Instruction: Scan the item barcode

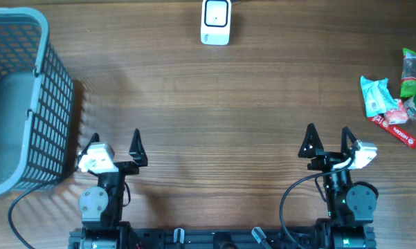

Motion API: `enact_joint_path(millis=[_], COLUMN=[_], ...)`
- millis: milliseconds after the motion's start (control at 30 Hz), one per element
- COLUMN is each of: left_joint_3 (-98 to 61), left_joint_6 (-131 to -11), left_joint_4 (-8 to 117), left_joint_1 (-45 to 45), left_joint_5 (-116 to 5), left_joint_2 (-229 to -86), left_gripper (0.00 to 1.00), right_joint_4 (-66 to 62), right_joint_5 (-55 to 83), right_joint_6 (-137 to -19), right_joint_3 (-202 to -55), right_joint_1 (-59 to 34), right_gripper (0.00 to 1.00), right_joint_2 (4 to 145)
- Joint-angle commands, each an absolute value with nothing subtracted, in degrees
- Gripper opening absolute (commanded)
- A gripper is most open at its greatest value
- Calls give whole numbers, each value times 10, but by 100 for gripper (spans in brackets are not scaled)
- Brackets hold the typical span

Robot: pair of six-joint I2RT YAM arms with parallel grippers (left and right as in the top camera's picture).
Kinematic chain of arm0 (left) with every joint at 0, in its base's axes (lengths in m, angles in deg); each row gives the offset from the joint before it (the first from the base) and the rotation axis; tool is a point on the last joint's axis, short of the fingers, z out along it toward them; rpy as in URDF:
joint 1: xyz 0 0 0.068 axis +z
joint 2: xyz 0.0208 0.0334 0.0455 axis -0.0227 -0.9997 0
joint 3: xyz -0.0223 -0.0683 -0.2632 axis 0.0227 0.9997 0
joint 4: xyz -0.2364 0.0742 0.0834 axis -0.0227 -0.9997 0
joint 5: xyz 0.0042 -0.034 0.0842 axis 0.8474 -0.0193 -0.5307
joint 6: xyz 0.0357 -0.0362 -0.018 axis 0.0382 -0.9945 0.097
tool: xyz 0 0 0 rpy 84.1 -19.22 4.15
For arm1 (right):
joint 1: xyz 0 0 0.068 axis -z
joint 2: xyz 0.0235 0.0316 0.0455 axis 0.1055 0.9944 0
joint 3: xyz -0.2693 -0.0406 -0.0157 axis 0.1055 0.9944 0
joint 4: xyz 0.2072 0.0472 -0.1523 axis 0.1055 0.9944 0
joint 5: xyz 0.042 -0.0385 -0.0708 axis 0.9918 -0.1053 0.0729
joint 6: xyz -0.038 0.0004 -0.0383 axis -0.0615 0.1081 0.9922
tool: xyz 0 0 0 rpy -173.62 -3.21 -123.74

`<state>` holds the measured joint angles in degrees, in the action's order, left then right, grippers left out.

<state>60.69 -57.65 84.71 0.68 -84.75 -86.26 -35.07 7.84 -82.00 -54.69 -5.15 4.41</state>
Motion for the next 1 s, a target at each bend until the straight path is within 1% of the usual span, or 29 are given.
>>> enact_joint_path(millis=[0,967], left_joint_3=[611,611], left_joint_6=[-546,-550], left_joint_4=[846,848], left_joint_1=[11,11], left_joint_5=[-827,-799], left_joint_2=[-856,-857], left_gripper=[100,100], right_joint_4=[-352,-352], right_joint_5=[71,71], right_joint_6=[-824,-824], right_joint_3=[-546,-546], right_joint_1=[-55,-55], right_gripper=[100,100], right_joint_2=[38,38])
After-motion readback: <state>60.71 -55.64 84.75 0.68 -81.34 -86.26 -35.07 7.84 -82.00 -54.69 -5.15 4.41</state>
